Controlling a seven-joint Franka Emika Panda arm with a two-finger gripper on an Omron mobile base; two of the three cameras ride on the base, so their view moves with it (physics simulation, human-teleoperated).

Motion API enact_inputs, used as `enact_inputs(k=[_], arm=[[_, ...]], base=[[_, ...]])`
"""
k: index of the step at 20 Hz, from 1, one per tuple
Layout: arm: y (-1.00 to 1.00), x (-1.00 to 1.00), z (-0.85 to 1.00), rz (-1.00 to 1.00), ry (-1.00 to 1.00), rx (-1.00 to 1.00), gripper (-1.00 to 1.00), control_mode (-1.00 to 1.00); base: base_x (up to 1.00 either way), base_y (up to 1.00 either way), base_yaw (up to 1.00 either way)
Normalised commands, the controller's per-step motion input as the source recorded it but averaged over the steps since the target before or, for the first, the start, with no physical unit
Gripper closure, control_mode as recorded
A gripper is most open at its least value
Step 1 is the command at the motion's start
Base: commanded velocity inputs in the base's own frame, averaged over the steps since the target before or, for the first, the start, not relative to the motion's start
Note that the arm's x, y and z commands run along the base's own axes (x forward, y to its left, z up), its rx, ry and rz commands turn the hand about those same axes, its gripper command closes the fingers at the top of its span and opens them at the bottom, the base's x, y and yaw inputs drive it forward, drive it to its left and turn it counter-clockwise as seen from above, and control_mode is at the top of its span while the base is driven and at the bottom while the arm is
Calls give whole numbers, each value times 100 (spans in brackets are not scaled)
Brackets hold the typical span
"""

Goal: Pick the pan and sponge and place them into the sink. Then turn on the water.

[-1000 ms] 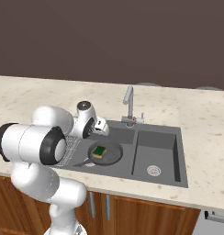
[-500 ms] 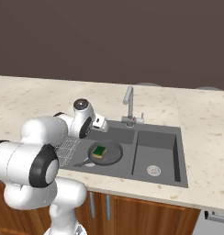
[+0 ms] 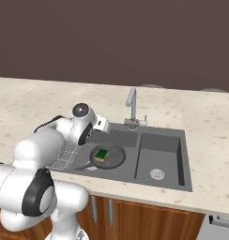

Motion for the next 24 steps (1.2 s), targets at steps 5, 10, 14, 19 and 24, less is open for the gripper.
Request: enact_inputs(k=[5,10,14,19,24], arm=[[-3,-10,8,0,-19,0,-100,-100],[-14,-5,9,2,-15,0,-100,-100],[-13,-9,20,2,-15,0,-100,-100],[-10,-4,21,3,-15,0,-100,-100],[-13,-7,15,2,-14,0,-100,-100]], base=[[0,0,0],[0,0,0],[0,0,0],[0,0,0],[0,0,0]])
